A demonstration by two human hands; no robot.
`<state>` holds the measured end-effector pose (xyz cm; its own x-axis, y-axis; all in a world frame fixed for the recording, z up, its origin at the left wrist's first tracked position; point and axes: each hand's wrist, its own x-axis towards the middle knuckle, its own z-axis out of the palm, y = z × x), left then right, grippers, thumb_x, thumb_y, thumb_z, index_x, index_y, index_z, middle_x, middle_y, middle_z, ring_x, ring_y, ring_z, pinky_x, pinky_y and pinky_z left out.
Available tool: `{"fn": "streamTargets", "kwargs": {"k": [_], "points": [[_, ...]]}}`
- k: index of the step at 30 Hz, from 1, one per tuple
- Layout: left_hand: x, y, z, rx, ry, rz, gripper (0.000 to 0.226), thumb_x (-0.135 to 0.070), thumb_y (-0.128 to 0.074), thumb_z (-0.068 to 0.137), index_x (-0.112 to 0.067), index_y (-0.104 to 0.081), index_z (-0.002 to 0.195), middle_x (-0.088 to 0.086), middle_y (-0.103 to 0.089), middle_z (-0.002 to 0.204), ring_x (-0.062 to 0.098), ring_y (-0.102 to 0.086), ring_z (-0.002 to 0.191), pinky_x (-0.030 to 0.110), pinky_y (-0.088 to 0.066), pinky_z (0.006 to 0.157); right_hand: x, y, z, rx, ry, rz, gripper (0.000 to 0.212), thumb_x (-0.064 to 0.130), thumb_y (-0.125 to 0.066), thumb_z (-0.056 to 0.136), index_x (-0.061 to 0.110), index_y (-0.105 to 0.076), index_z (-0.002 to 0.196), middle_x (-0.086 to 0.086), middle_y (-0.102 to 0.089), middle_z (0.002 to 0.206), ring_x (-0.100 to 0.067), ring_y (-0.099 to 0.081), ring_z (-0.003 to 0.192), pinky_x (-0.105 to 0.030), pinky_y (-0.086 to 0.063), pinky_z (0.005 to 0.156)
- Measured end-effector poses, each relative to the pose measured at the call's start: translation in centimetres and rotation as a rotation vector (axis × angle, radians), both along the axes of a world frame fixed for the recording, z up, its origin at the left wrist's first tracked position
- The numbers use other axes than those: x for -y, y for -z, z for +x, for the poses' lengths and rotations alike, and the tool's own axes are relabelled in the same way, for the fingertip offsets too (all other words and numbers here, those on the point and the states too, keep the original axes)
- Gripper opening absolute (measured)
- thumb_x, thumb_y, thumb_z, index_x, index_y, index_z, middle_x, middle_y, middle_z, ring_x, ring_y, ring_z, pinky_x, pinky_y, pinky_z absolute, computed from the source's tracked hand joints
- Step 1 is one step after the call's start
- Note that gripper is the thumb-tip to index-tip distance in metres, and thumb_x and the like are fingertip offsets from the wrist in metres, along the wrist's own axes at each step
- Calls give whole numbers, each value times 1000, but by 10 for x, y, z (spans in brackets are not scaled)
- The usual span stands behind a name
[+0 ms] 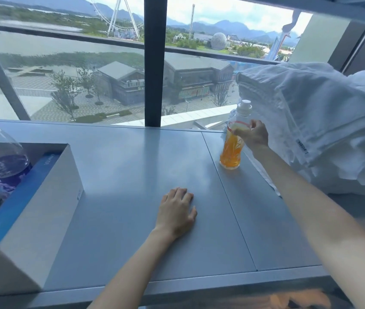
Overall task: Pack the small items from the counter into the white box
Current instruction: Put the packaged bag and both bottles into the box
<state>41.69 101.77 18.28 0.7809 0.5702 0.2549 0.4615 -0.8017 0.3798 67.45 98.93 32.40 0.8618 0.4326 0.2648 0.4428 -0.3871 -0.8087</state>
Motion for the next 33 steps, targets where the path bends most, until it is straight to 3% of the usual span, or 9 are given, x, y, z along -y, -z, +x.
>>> {"fn": "streamTargets", "kwargs": {"k": [2, 6, 9, 14, 18, 23, 27, 30, 33], "points": [[-1, 2, 0, 20, 4, 8, 38, -36, -43, 90, -20, -51, 122, -3, -44, 135, 18, -32, 130, 29, -22, 102, 11, 0, -7, 123, -35, -116, 71, 32, -81, 66, 13, -48, 126, -7, -49, 120, -21, -51, 107, -27, -39, 84], [-2, 4, -2, 110, 27, -49, 44, -33, -52, 88, -17, -49, 129, -2, -46, 135, 19, -40, 126, 30, -29, 101, 36, -5, -31, 205, -172, -170, 69, 36, -84, 61, 9, -55, 117, -8, -55, 111, -23, -55, 101, -28, -42, 80], [0, 4, -5, 164, 67, -46, 56, -35, -59, 84, -12, -46, 133, 3, -50, 132, 24, -47, 120, 34, -38, 98, 59, -10, -58, 140, -275, -168, 53, 37, -84, 61, 13, -56, 100, -5, -59, 100, -22, -56, 94, -29, -45, 75], [32, -7, -3, 353, 22, -307, 87, -49, -73, 71, -19, -31, 141, -2, -46, 135, 15, -45, 120, 35, -43, 90, 73, -12, -109, 121, -524, -276, 78, 54, -81, 55, 13, -49, 114, -3, -61, 101, -18, -59, 89, -40, -55, 79], [46, -19, -3, 404, -163, -406, 71, -44, -77, 65, -20, -42, 122, -2, -56, 115, 23, -54, 105, 31, -43, 73, 74, -24, -138, 14, -691, -421, 71, 56, -73, 65, 17, -42, 115, -1, -55, 105, -14, -57, 92, -31, -53, 79], [38, -47, -37, 380, -82, -452, 71, -60, -59, 44, -28, -49, 107, -9, -68, 97, 16, -64, 88, 33, -53, 70, 67, -52, -154, -137, -933, -253, 77, 63, -69, 61, 27, -47, 125, 6, -59, 121, -11, -60, 108, -27, -52, 89], [26, -98, -74, 379, 28, -470, 77, -52, -68, 52, -26, -45, 121, -10, -65, 109, 9, -62, 92, 23, -52, 77, 45, -80, -183, -8, -919, -111, 39, 47, -59, 69, 35, -56, 106, 19, -63, 105, -1, -63, 96, -22, -50, 80], [8, -133, -108, 396, 65, -431, 80, -51, -73, 57, -28, -41, 126, -8, -63, 116, 12, -61, 100, 36, -54, 86, 27, -110, -219, 53, -914, 33, 34, 48, -61, 66, 35, -59, 98, 24, -65, 97, 1, -65, 89, -16, -48, 72], [-8, -164, -145, 476, 32, -380, 77, -57, -70, 60, -30, -41, 126, -9, -62, 118, 12, -62, 103, 42, -53, 86, 7, -131, -258, 82, -955, 170, 42, 48, -62, 66, 28, -60, 103, 14, -67, 102, -4, -65, 92, -20, -50, 74]]}}
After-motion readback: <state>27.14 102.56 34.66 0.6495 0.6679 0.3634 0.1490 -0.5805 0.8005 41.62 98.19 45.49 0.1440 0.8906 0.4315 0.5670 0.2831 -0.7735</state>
